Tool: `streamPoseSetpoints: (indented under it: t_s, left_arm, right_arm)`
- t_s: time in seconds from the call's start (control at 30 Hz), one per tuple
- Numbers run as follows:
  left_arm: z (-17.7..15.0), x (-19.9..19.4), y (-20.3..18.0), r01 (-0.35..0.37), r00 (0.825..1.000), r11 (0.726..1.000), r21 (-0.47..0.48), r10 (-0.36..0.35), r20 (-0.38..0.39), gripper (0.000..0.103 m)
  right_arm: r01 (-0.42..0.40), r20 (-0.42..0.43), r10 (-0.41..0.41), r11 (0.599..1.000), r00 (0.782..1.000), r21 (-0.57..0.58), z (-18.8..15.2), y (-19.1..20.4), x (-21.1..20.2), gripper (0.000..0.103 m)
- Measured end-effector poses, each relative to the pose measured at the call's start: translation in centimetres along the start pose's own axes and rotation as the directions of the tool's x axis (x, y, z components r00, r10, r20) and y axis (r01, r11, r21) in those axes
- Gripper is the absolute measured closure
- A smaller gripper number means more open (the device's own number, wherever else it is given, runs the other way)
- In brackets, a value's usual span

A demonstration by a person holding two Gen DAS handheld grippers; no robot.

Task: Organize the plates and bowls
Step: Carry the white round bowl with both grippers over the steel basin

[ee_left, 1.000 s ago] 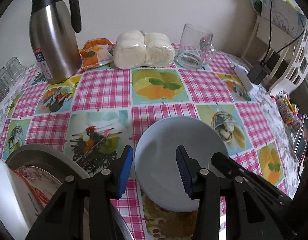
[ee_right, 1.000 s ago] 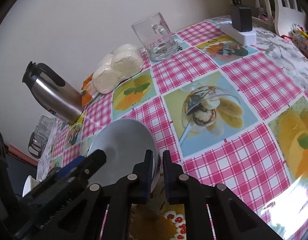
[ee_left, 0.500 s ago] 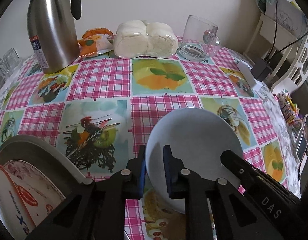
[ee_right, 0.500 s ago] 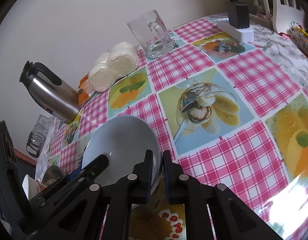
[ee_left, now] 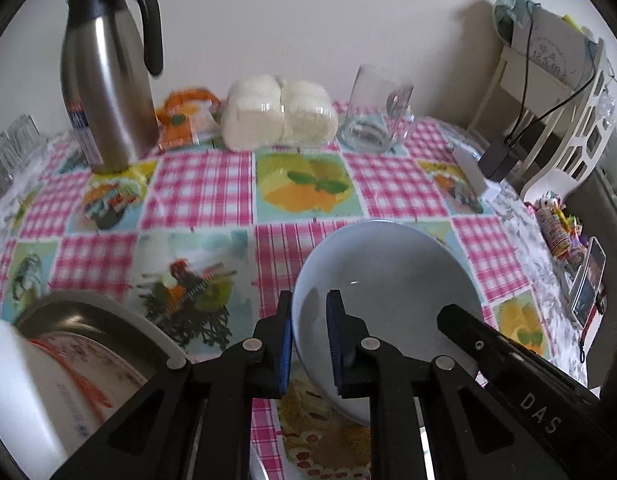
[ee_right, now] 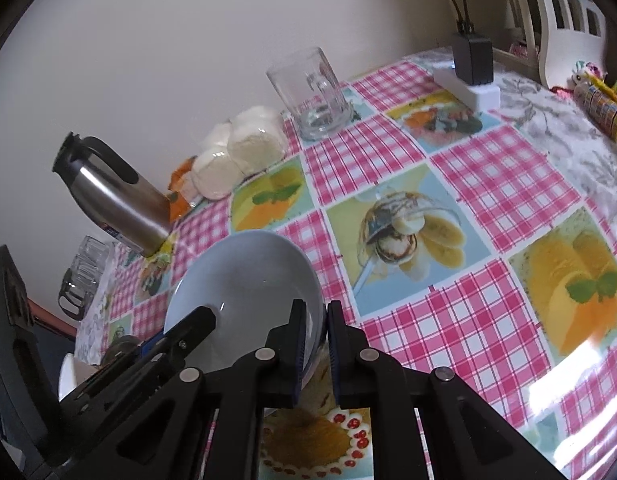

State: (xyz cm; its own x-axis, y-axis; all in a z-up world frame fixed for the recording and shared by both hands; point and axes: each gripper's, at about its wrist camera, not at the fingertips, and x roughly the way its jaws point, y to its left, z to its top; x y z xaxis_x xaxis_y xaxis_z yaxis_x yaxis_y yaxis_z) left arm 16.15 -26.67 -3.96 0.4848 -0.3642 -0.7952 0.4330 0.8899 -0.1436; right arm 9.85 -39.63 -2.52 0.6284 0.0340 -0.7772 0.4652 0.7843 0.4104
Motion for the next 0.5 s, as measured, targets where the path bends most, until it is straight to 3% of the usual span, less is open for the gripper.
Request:
streamPoseSetpoints:
  t_s: [0.5]
  left_arm:
    - [1.5, -8.1, 3.0, 0.017, 0.992, 0.999, -0.034, -0.013, 0.125, 0.087]
  right_arm:
    - [-0.043, 0.084, 0.050, 0.995, 0.995, -0.086, 0.7, 6.4, -5.8, 0.091]
